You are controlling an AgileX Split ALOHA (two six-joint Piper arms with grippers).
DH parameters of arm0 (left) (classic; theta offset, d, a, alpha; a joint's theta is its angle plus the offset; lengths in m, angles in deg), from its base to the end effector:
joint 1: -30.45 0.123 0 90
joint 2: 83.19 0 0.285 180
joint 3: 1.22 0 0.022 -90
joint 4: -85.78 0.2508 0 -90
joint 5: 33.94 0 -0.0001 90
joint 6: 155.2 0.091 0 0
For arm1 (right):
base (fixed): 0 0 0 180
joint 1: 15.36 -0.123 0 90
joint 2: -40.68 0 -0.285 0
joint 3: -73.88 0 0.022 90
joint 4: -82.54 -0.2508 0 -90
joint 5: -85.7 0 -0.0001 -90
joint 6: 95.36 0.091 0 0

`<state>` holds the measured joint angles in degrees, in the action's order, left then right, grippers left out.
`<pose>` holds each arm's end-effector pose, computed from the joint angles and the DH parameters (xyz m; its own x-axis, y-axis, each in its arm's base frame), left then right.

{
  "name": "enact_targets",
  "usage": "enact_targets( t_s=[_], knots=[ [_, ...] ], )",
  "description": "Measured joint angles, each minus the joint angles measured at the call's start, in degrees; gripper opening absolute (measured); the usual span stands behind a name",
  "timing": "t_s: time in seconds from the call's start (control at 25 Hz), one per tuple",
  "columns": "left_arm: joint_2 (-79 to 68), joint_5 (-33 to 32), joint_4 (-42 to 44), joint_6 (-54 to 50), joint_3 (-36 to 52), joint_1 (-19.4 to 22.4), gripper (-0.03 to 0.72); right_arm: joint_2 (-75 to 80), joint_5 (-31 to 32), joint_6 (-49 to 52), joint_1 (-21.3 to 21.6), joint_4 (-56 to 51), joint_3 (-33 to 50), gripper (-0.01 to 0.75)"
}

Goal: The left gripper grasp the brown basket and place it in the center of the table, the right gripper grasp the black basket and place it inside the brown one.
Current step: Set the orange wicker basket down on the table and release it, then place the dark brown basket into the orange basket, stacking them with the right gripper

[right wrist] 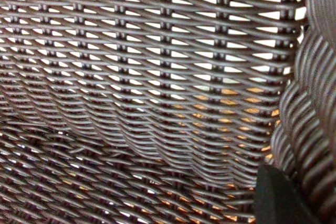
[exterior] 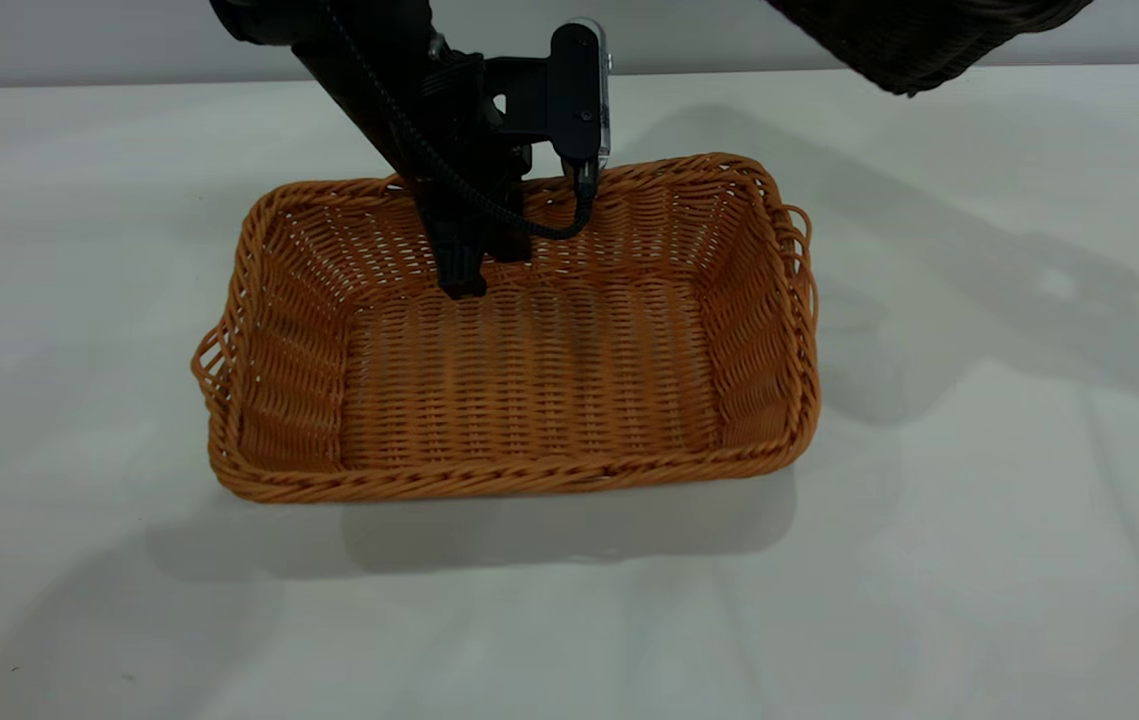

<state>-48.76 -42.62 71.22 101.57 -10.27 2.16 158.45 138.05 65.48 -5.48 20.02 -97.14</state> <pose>0.4173 -0.2286 0.0428 0.1024 0.9503 -0.2940 0.8670 0.0596 0.4947 0.3769 -0.0007 0.1829 -0.8571 0.5152 0.0008 0.3396 0.5638 0.7528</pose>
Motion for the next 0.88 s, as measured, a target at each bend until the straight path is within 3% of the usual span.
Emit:
enact_targets(
  t_s=[0.08, 0.28, 0.44, 0.64, 0.88],
  knots=[
    [0.0, 0.46, -0.35, -0.08, 0.0, -0.14, 0.165, 0.0, 0.15, 0.06, 0.93, -0.76, 0.0, 0.088],
    [0.39, 2.42, -0.89, 0.44, 0.05, -0.61, 0.387, 0.05, 0.8, 0.06, 1.91, -1.27, 0.0, 0.089],
    [4.69, -1.22, -1.0, 0.39, 0.29, -1.45, 0.507, 0.05, 1.06, 0.06, 2.01, -1.37, 0.0, 0.089],
    [18.27, -17.77, -0.94, -0.77, 0.47, -1.64, 0.524, 0.05, 1.06, 0.06, 2.01, -1.52, 0.0, 0.09],
    [31.02, -29.07, -0.7, -4.13, 0.54, -1.64, 0.495, 0.05, 1.47, -0.12, 2.01, -3.32, 0.0, 0.09]
  ],
)
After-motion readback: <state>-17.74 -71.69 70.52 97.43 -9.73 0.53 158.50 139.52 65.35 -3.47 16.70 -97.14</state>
